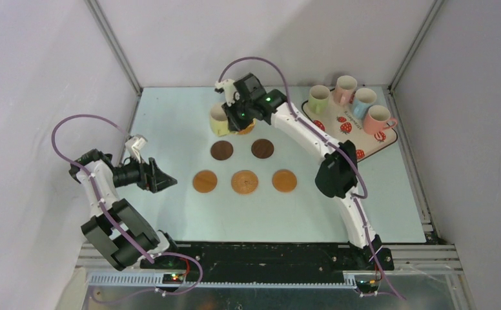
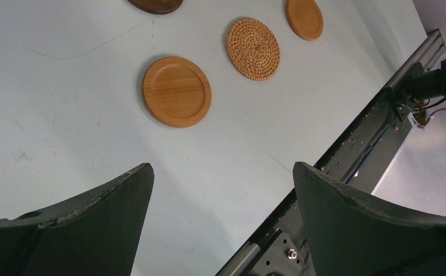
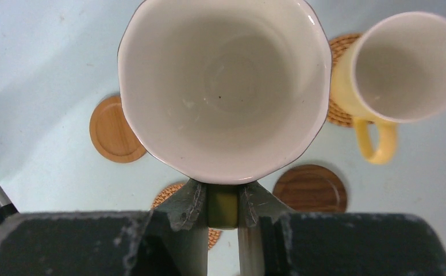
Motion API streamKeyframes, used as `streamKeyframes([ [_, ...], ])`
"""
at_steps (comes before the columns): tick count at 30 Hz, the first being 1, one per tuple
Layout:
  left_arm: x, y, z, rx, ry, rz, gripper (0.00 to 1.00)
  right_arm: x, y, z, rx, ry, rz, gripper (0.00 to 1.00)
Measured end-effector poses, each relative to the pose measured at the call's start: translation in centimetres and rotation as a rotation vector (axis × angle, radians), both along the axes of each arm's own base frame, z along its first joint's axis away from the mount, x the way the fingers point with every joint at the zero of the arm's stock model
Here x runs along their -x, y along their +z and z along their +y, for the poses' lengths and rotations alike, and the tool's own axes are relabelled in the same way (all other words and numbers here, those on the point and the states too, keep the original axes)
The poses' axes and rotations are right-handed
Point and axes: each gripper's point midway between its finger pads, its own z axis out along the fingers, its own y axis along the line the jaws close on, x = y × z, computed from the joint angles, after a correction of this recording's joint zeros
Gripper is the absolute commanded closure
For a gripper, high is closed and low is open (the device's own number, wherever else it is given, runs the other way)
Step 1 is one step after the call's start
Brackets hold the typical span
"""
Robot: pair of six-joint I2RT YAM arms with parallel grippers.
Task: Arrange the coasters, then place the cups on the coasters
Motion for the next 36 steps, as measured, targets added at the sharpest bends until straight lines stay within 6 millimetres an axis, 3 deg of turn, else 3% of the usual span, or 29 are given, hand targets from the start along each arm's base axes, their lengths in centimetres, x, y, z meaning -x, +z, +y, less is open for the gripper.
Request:
streamKeyframes([
  [5, 0.0, 0.0, 0.0, 0.001, 0.0, 0.001, 0.02, 1.1, -4.0, 2.1, 0.046, 0.039, 0.044, 1.0],
  [11, 0.0, 0.0, 0.0, 0.001, -0.001, 0.001, 0.02, 1.7, -6.5, 3.2, 0.079, 0.064, 0.054, 1.0],
  [36, 0.0, 0.0, 0.0, -0.004, -0.009, -0.007, 0.02, 1.0, -10.5, 2.0, 0.149, 0.042, 0.053, 1.0],
])
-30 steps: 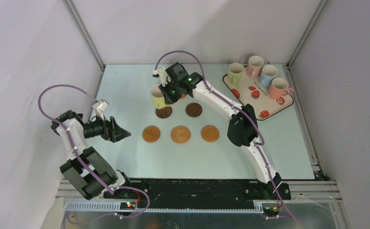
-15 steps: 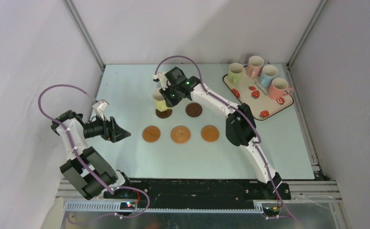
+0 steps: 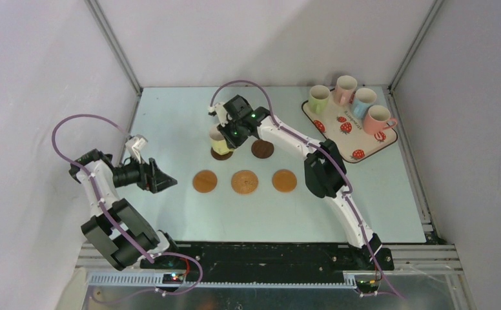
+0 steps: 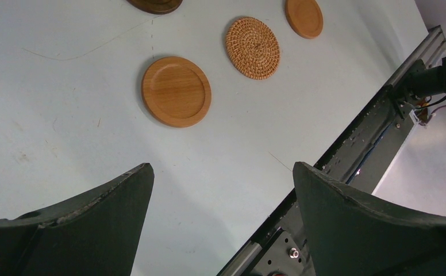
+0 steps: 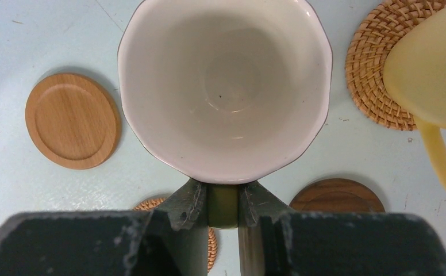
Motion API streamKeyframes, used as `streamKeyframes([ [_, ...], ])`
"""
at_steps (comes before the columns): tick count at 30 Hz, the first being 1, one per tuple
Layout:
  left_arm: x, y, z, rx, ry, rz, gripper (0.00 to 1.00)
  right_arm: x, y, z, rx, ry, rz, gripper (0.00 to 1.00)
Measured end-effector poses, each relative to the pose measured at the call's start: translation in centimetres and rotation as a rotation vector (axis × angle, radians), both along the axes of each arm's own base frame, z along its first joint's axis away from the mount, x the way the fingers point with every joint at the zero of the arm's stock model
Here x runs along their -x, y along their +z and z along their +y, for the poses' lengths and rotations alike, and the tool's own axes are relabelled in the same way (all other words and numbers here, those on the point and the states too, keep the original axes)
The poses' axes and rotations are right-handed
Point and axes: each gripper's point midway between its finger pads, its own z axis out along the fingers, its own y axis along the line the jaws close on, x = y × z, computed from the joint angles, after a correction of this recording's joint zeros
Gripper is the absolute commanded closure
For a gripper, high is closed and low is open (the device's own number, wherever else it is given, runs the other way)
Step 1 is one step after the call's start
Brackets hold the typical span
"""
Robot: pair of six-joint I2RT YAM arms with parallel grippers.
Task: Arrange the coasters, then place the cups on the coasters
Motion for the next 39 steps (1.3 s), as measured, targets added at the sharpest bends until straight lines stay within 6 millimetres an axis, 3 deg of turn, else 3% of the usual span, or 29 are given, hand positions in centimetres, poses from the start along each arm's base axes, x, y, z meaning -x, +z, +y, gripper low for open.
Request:
streamKeyframes([
  [3, 0.0, 0.0, 0.0, 0.001, 0.0, 0.002, 0.02, 0.0, 0.0, 0.0, 0.0, 0.001, -0.001, 1.0],
  [6, 0.0, 0.0, 0.0, 0.001, 0.0, 0.002, 0.02, 0.0, 0.0, 0.0, 0.0, 0.001, -0.001, 0.92],
  [9, 0.0, 0.0, 0.0, 0.001, -0.001, 0.001, 0.02, 0.0, 0.0, 0.0, 0.0, 0.002, -0.002, 0.9],
  [15, 0.1, 0.0, -0.1, 0.001, -0.003, 0.0, 0.02, 0.1, 0.0, 0.1, 0.005, 0.01, -0.008, 0.72],
  [23, 0.1, 0.0, -0.1, 0.002, -0.003, 0.003, 0.02, -0.2, 0.2, 0.8, 0.003, 0.022, -0.059, 0.57],
  [30, 0.2, 0.0, -0.1, 0.004, -0.004, 0.004, 0.02, -0.1, -0.2, 0.9, 0.024, 0.028, -0.079, 0.53],
  [32, 0.2, 0.0, -0.1, 0.005, -0.004, 0.005, 0.02, -0.1, -0.2, 0.7, 0.032, 0.026, -0.083, 0.47],
  [36, 0.2, 0.0, -0.1, 0.005, -0.004, 0.004, 0.02, -0.1, 0.4, 0.4, 0.043, 0.022, -0.102, 0.17],
  [39, 0.2, 0.1, -0.2, 0.006, -0.004, 0.004, 0.02, -0.1, 1.5, -0.1, 0.049, 0.015, -0.119, 0.08],
])
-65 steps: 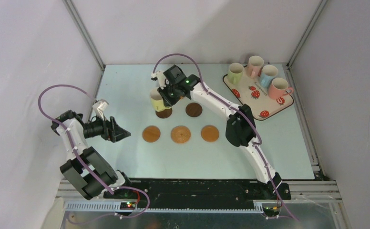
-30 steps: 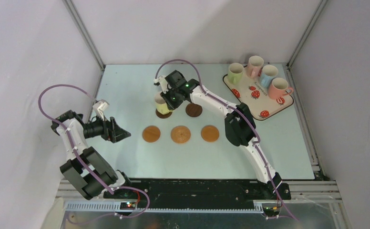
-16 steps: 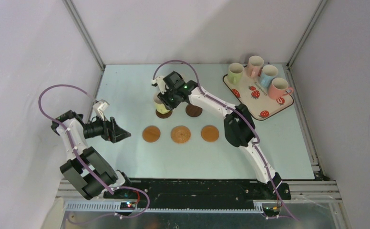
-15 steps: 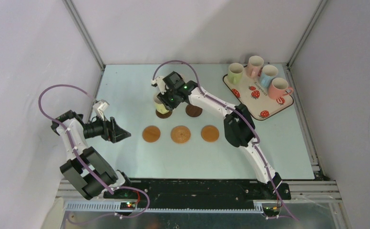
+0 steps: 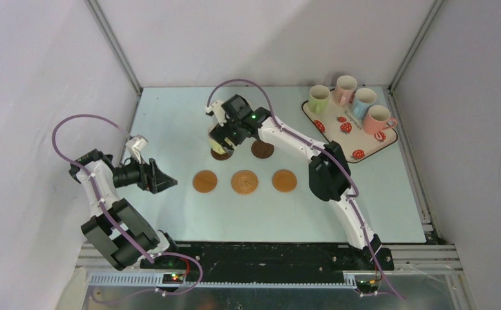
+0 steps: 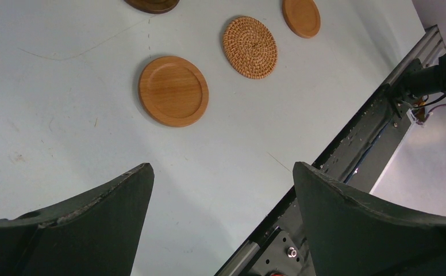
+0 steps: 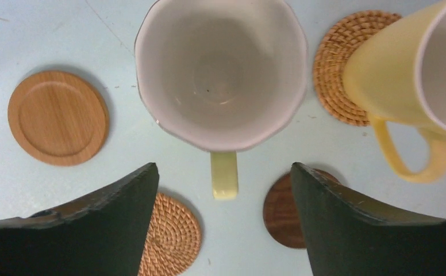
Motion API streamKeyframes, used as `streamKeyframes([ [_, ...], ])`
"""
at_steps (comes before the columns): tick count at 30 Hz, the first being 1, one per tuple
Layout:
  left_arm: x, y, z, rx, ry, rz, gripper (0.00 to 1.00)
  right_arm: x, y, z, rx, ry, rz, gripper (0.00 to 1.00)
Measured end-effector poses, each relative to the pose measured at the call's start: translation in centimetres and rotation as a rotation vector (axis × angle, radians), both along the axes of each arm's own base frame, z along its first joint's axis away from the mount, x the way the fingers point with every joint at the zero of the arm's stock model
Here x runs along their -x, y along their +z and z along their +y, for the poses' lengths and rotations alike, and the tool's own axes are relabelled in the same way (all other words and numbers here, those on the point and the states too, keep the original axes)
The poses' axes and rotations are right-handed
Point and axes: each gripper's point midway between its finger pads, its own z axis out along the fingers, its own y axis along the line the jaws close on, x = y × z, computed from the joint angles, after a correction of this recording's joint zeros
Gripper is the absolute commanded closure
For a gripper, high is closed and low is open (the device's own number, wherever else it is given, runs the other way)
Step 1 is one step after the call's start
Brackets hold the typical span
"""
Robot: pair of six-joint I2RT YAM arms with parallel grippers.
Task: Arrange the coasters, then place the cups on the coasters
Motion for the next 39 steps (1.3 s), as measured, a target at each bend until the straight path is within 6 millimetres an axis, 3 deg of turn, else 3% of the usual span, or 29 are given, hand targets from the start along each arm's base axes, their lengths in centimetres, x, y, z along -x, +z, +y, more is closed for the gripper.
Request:
streamKeyframes([
  [4, 0.0, 0.0, 0.0, -0.001, -0.003, -0.003, 0.02, 0.1, 3.1, -1.0, -0.02, -0.008, -0.03, 0.01],
  [10, 0.0, 0.1, -0.1, 0.002, -0.006, -0.007, 0.02, 0.3, 10.3, -4.0, -0.114, -0.045, -0.057, 0.01],
  [13, 0.2, 0.0, -0.3, 0.011, -0.015, -0.001, 0.02, -1.0, 13.9, -8.0, -0.182, -0.126, -0.063, 0.0],
  [17, 0.5, 0.0, -0.6, 0.036, -0.031, 0.011, 0.02, -3.9, 16.3, -16.2, -0.231, -0.322, -0.083, 0.01],
  [21, 0.7, 0.0, -0.8, 0.053, -0.041, 0.015, 0.02, -6.5, 15.1, -24.5, -0.222, -0.539, -0.094, 0.01],
  [24, 0.8, 0.1, -0.9, 0.059, -0.041, 0.019, 0.02, -8.2, 12.7, -29.0, -0.197, -0.671, -0.083, 0.01],
  [31, 0.0, 0.1, -0.3, 0.039, -0.002, 0.004, 0.02, -11.7, 8.5, -33.3, -0.186, -0.833, -0.073, 0.02],
  [39, -1.4, -0.3, 1.1, -0.041, 0.117, -0.047, 0.02, -16.3, 2.5, -35.0, -0.139, -0.916, -0.025, 0.04],
])
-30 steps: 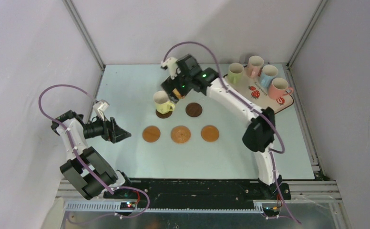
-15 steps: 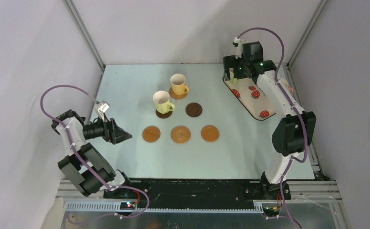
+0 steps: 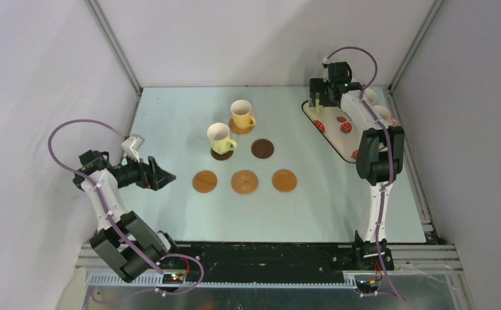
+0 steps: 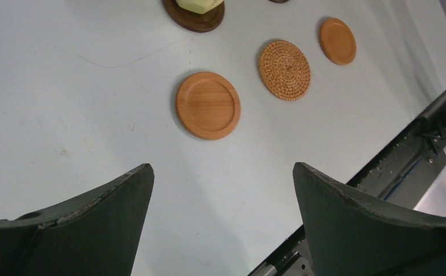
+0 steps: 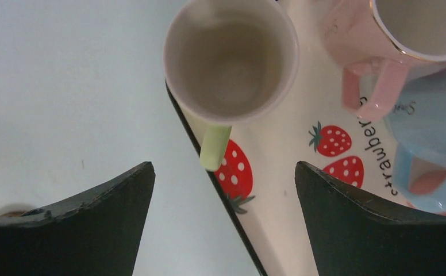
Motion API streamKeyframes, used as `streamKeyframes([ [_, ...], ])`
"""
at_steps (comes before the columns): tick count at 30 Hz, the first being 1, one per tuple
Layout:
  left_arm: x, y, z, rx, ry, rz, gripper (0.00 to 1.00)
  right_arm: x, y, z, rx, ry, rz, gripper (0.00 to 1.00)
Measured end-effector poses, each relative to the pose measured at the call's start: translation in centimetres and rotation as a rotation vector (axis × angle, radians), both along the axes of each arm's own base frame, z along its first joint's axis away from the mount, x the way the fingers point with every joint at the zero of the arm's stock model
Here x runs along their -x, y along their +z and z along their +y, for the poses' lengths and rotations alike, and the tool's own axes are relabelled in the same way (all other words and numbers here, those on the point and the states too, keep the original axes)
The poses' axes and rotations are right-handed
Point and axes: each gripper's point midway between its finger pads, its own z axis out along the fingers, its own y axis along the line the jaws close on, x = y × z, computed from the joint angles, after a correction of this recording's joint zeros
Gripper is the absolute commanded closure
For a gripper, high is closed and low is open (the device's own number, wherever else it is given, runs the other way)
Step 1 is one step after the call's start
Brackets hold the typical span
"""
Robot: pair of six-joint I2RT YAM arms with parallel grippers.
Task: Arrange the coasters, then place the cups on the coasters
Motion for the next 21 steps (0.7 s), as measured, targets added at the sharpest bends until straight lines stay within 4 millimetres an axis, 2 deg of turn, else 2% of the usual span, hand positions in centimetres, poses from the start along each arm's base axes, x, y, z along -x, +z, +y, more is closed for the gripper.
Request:
streamKeyframes([
  [4, -0.6, 0.0, 0.5, -0.008, 0.037, -0.008, 0.02, -1.4, -1.6, -0.1, 0.019, -0.016, 0.01, 0.06],
  [12, -1.0, -0.2, 1.0, -0.01, 0.055, -0.001, 0.02, -4.5, -1.8, -0.2, 0.047, -0.034, -0.021, 0.12],
  [16, -1.1, -0.2, 1.0, -0.012, 0.056, 0.0, 0.02, -4.9, -2.9, -0.4, 0.064, -0.04, -0.001, 0.12],
  [21, -1.1, -0.2, 1.0, -0.011, 0.059, 0.002, 0.02, -4.3, -4.4, -0.9, 0.085, -0.046, 0.049, 0.14],
])
